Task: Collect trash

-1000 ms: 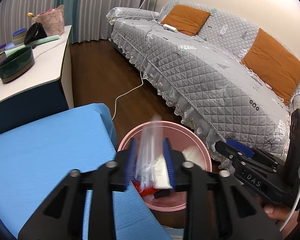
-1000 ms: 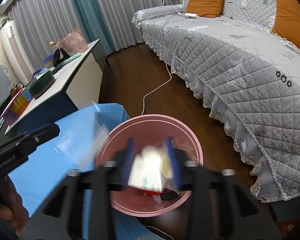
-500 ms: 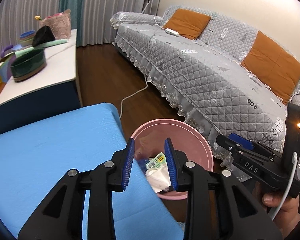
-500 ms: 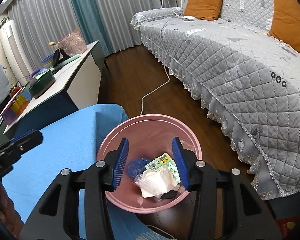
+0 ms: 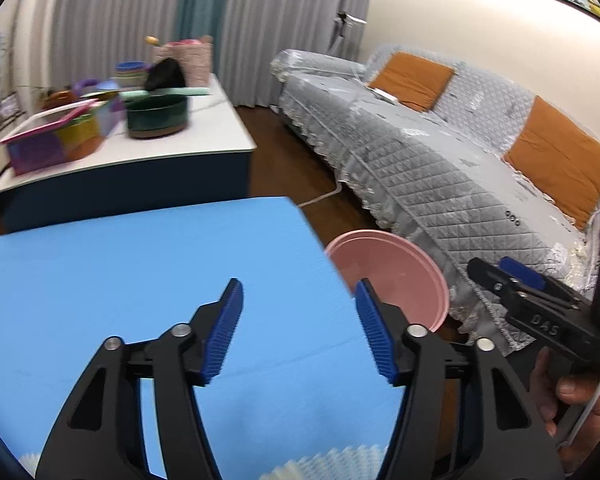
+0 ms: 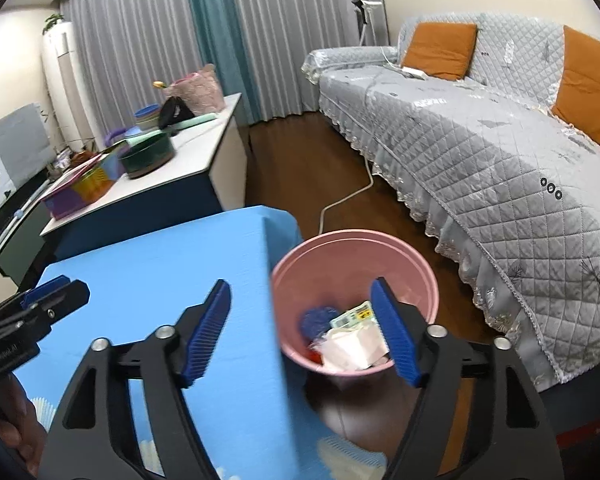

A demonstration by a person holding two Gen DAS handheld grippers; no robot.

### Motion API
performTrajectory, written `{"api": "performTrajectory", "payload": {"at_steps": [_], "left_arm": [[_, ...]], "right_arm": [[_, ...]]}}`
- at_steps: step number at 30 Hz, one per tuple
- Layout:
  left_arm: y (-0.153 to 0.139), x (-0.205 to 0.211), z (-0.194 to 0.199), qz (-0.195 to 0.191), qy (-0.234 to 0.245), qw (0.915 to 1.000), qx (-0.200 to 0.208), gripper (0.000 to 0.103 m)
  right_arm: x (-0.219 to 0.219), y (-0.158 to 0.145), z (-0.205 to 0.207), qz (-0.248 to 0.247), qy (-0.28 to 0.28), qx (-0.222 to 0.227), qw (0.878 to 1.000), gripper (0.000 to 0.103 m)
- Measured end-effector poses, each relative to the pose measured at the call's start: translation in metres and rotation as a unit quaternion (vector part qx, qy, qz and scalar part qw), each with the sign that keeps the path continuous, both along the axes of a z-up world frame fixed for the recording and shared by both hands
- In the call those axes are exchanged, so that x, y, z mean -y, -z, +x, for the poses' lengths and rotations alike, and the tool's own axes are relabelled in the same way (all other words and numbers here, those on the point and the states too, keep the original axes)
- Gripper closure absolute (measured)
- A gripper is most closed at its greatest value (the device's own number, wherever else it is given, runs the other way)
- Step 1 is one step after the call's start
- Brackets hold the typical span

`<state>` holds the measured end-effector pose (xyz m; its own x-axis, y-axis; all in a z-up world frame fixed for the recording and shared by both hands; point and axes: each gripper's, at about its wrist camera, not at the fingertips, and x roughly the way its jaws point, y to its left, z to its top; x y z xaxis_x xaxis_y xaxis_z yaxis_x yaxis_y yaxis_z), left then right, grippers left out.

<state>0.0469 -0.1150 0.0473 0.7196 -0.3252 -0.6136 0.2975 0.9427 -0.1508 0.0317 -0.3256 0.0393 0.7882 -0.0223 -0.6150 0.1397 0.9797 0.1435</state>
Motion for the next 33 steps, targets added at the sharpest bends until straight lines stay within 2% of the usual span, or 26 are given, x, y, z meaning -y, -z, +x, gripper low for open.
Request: {"api": "performTrajectory", "payload": {"at_steps": [7, 10, 13, 17, 26, 33], "left_arm": [[-0.002, -0.044, -0.046, 0.004, -0.067, 0.9972, 0.035, 0.03], [-0.004, -0.053, -0.062, 0.007, -0.077, 0.9962, 0.04, 0.02], [-0.001, -0.063, -0.078, 0.008, -0.087, 0.9954, 0.039, 0.019], [0.008, -0.078, -0.094, 0.008, -0.116, 0.9928, 0.028, 0.008], [0.03, -0.094, -0.093, 0.009, -0.16, 0.9871, 0.007, 0.008], [0.037, -0.094, -0.089, 0.019, -0.166, 0.986, 0.003, 0.008]], "right_arm": [[-0.051, -0.01, -0.032, -0.025, -0.027, 0.025, 0.999, 0.009], [-0.067, -0.009, -0.042, -0.033, -0.034, 0.03, 0.998, 0.007], [-0.078, -0.005, -0.049, -0.044, -0.041, 0.029, 0.998, 0.007], [-0.089, -0.001, -0.061, -0.055, -0.047, 0.029, 0.997, 0.005], [-0.106, 0.017, -0.068, -0.072, -0.066, 0.024, 0.995, 0.005], [-0.107, 0.022, -0.063, -0.072, -0.063, 0.022, 0.995, 0.005]]}}
